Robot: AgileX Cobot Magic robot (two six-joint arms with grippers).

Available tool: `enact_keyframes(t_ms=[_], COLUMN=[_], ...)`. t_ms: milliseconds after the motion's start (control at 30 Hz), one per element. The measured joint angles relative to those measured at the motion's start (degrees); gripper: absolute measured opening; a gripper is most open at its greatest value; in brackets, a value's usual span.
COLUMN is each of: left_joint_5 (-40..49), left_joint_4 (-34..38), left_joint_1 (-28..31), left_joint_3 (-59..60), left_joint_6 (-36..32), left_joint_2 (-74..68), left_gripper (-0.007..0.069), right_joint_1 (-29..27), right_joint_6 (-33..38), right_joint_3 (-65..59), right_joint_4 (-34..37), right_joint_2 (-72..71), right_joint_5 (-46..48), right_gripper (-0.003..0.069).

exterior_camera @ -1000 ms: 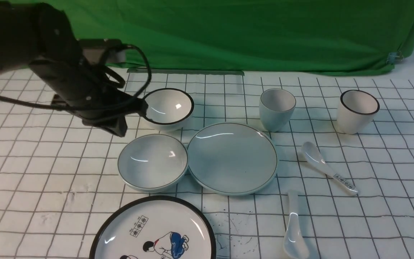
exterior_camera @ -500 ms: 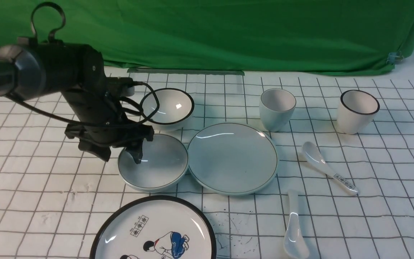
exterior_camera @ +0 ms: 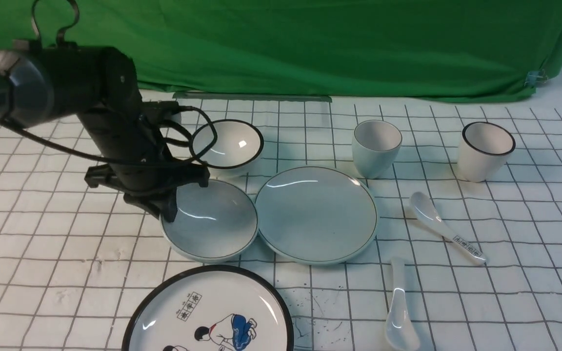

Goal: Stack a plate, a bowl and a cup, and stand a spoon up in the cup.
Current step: Use the left arm to grab a blue rice bowl, then use the left arm to put the blue rice bowl into the blue large plate in the middle

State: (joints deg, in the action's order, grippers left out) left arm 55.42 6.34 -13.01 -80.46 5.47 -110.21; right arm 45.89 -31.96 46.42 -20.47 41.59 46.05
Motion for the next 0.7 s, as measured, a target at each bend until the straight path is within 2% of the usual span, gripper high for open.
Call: enact_keyframes(t_ms=[200,333,533,700], left_joint_5=[2.31,0.17,-6.55,-8.64], left_joint_4=[8.75,16.09,19.40,19.03], left_joint_1=[0.00,-0.83,-5.99,-8.83], left_joint_3=[-0.82,-0.89,-3.50,-10.63], left_joint_6=[-4.06,-7.40,-8.58,-5.14], left_joint_2=[5.45,6.87,2.33,-6.46], left_gripper=[0.0037,0.0037,0.0036,0.0036], right_joint_1=[0.00,0.00,-0.05,-3.33], right_joint_6=[-1.74,-2.55,-2.10,-3.48], right_joint_3=[0.00,0.00,1.03,7.89], right_joint_4=[0.00,0.06,-0.69,-3.67], right_joint_2=[0.00,0.00,2.58,11.53], right_joint_5=[-0.70,-1.62,-4.67,2.36], right_gripper=[0.0076,0.0079,0.0071,0.0071])
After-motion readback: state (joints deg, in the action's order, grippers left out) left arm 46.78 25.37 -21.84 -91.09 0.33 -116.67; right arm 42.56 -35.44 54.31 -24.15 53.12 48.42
